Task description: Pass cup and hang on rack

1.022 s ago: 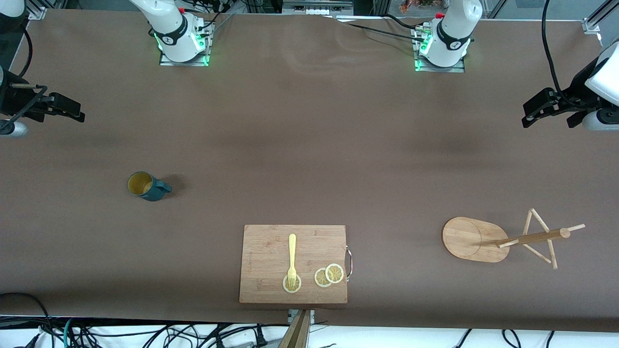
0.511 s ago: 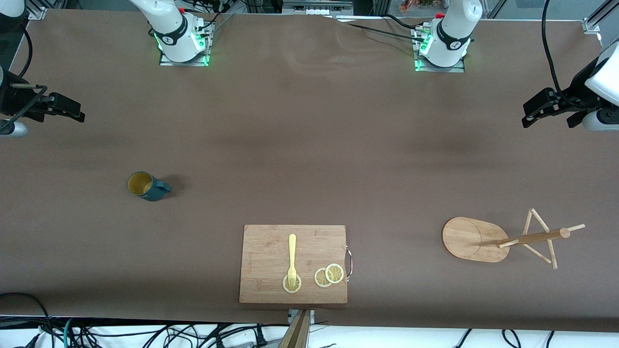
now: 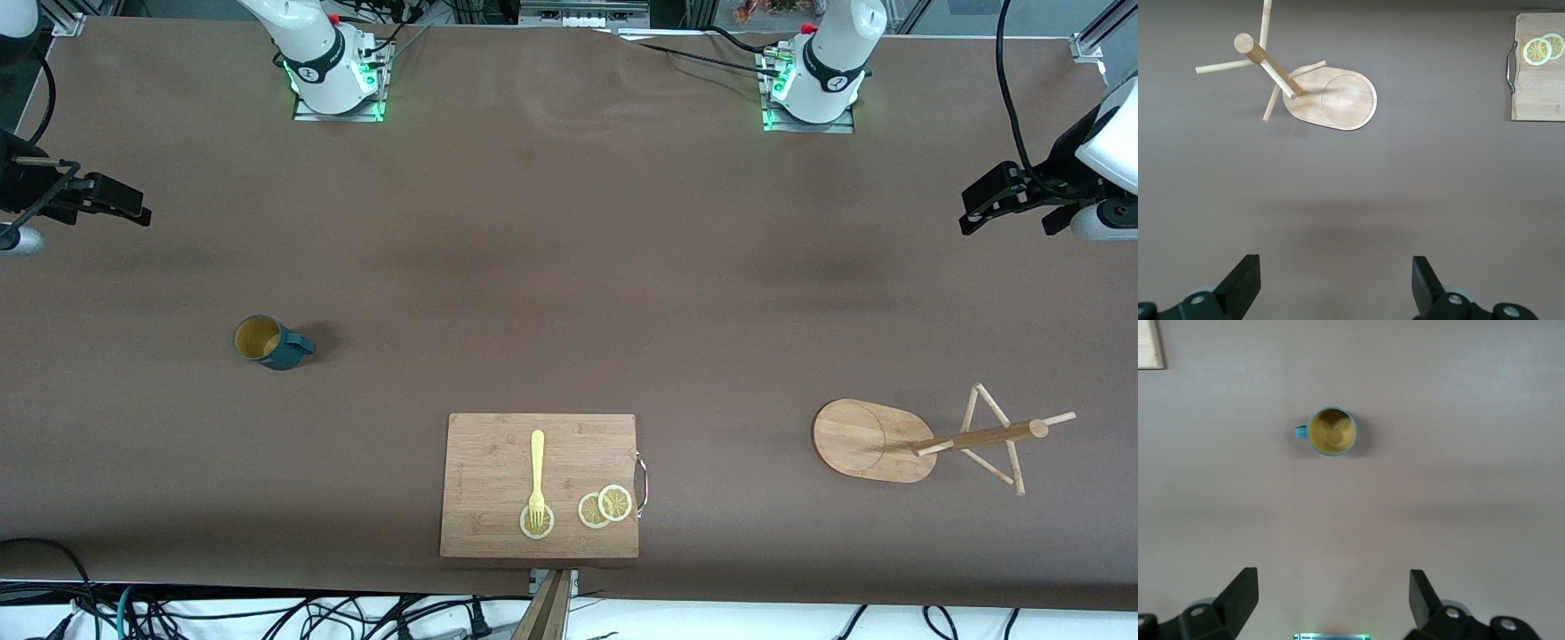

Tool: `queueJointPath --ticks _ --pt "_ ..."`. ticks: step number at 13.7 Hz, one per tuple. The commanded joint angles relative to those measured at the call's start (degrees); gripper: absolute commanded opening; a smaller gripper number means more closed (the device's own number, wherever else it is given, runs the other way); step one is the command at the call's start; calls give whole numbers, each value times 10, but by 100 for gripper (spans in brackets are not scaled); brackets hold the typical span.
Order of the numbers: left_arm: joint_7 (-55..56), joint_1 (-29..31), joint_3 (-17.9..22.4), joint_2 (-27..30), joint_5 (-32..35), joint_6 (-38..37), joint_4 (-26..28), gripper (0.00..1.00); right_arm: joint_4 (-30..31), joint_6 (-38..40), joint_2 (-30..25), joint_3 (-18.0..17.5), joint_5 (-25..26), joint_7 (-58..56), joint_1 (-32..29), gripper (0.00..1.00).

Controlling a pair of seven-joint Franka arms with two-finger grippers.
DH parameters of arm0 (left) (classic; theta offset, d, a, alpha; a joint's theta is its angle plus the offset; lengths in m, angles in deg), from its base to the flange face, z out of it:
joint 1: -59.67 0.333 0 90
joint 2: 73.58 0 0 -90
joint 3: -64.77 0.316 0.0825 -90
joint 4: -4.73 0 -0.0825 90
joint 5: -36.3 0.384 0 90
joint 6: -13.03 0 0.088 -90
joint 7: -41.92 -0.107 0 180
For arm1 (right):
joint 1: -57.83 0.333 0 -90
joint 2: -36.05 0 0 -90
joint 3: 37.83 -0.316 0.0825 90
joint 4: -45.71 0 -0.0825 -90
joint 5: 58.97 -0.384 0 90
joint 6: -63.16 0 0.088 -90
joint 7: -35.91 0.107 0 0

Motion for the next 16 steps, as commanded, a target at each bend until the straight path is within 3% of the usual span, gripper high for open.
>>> queueJointPath --ticks 1,3,9,10,14,16 --pt "-13 3 -1 -5 6 -7 -14 100 -5 11 28 0 23 0 -11 100" --pt "-13 3 -1 -6 6 -8 -14 100 14 -9 67 0 34 1 -22 100" --pt "-13 3 -1 -6 6 -8 -14 100 82 -234 131 -5 20 11 -11 100" --pt "-13 3 -1 -6 6 -7 -14 100 86 -255 140 -5 0 11 -9 100" --pt "-13 3 -1 -6 6 -7 -14 100 88 -306 203 -5 -23 19 -7 98" --pt "-13 3 -1 -6 6 -7 -14 100 96 -306 213 -5 -23 44 -5 90"
